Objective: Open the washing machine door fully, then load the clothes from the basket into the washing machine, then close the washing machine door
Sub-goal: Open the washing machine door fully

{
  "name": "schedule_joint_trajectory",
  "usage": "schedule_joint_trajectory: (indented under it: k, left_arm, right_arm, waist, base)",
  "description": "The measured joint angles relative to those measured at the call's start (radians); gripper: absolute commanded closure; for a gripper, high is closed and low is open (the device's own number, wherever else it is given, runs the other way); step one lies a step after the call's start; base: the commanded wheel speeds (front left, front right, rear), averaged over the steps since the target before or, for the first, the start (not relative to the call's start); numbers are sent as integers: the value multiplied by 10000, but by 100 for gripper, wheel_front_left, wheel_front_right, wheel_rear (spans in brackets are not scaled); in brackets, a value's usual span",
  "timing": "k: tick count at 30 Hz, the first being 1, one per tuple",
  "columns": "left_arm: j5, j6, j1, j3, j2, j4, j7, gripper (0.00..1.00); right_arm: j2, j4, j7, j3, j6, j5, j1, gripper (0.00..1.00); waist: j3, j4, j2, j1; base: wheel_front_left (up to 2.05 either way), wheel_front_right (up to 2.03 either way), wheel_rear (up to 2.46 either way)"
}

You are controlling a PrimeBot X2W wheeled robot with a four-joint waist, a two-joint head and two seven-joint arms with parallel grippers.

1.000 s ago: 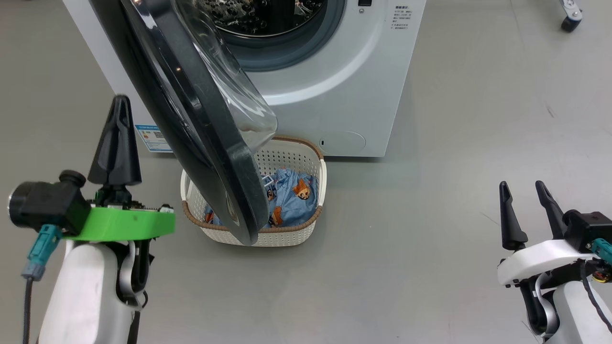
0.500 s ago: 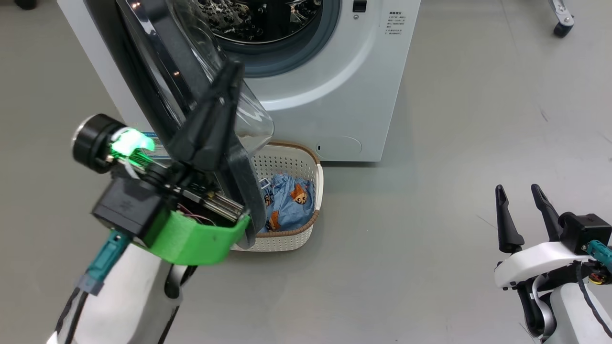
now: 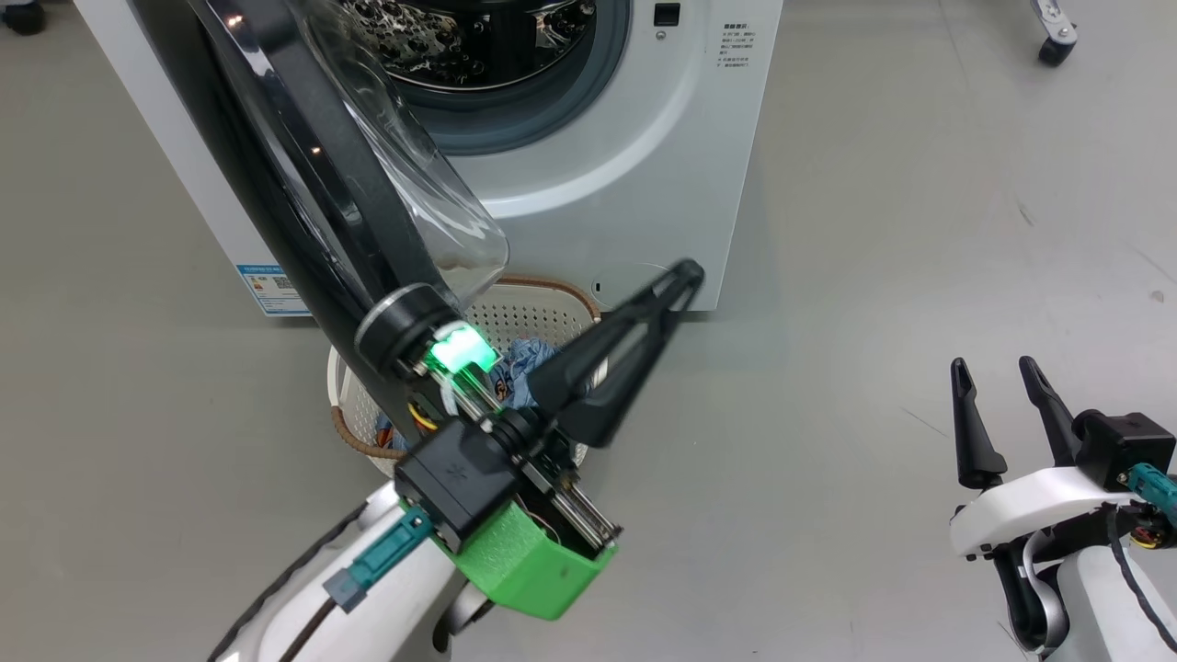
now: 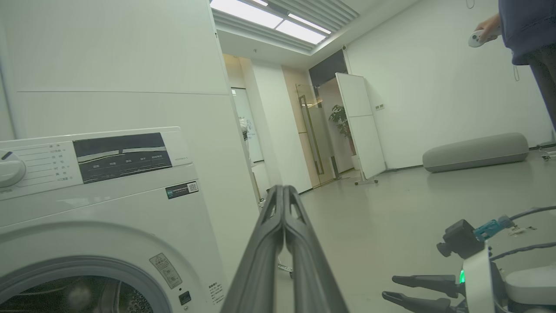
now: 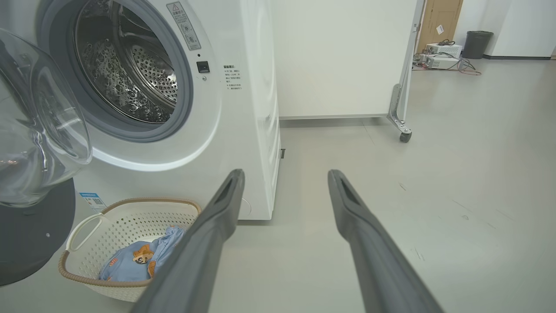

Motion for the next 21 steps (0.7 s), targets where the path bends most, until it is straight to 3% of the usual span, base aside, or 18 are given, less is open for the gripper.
schedule_joint_trajectory:
  k: [4,21]
  left_arm:
    - [-303,0,55,-767,-115,232,8,100]
    - [-976,-2,614,-1933,-111,1565,12,100]
  right_arm:
    - [46,13,0,-17,82,-2,1,0]
    - [79,-31,0,-176,194,-88,-7,0]
  waist:
    - [43,-39,0,0]
    - [425,3,0,0]
  base:
    - [0,0,0]
    - [0,0,0]
